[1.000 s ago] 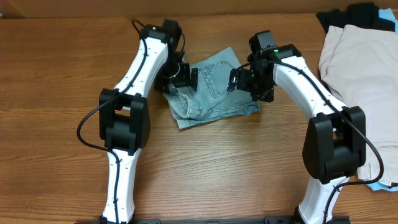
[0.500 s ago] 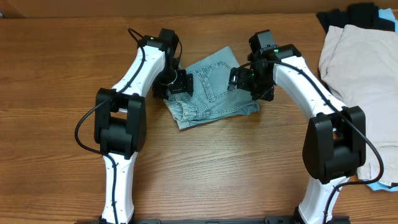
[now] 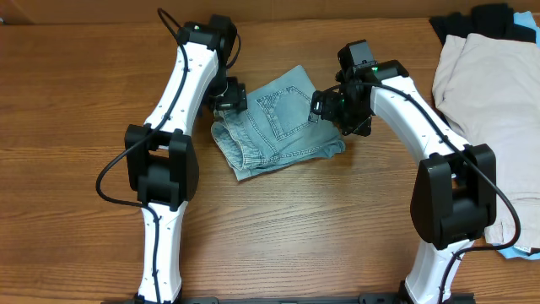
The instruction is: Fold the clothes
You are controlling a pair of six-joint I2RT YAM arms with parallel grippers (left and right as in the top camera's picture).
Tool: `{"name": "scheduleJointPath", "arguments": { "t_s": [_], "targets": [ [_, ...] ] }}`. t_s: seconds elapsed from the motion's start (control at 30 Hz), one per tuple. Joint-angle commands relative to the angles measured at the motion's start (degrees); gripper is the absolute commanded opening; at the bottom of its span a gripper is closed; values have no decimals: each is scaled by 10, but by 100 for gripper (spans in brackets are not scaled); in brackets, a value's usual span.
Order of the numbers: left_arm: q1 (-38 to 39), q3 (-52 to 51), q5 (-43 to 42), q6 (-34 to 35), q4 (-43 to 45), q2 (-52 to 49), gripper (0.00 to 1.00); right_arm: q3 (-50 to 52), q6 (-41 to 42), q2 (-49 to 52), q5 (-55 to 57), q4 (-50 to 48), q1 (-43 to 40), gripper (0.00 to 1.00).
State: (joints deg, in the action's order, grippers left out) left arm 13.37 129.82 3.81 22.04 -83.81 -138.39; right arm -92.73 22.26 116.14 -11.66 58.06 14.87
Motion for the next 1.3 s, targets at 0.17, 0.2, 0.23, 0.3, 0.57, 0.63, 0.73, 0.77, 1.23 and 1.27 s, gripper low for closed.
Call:
{"name": "scheduleJointPath", "arguments": {
  "t_s": [0.17, 0.2, 0.23, 0.3, 0.57, 0.63, 0.73, 0.77, 1.23, 1.27],
  "targets": [
    [0, -46, -20, 10, 43, -5, 95, -12, 0, -12, 7, -7, -1, 100],
    [2, -59, -35, 2, 51, -5, 95, -12, 0, -12, 7, -7, -1, 100],
    [3, -70, -37, 2, 58, -5, 95, -12, 0, -12, 7, -7, -1, 100],
    [8, -101, -37, 2, 72, -5, 95, -12, 0, -12, 7, -7, -1, 100],
    [11, -196, -93, -9, 148, -5, 93, -12, 0, -12, 7, -7, -1, 100],
    [11, -205, -99, -9, 159, -5, 92, -12, 0, -12, 7, -9, -1, 100],
    [13, -220, -119, -6, 193, -5, 76, -12, 0, -12, 7, -12, -1, 100],
    [14, -221, -125, -6, 199, -5, 69, -12, 0, -12, 7, -12, -1, 100],
    [-106, -214, -110, 32, 276, -5, 4, -12, 0, -12, 16, -12, -1, 100],
    [-132, -211, -113, 45, 279, -5, 4, -12, 0, -12, 16, -13, -1, 100]
  ]
}}
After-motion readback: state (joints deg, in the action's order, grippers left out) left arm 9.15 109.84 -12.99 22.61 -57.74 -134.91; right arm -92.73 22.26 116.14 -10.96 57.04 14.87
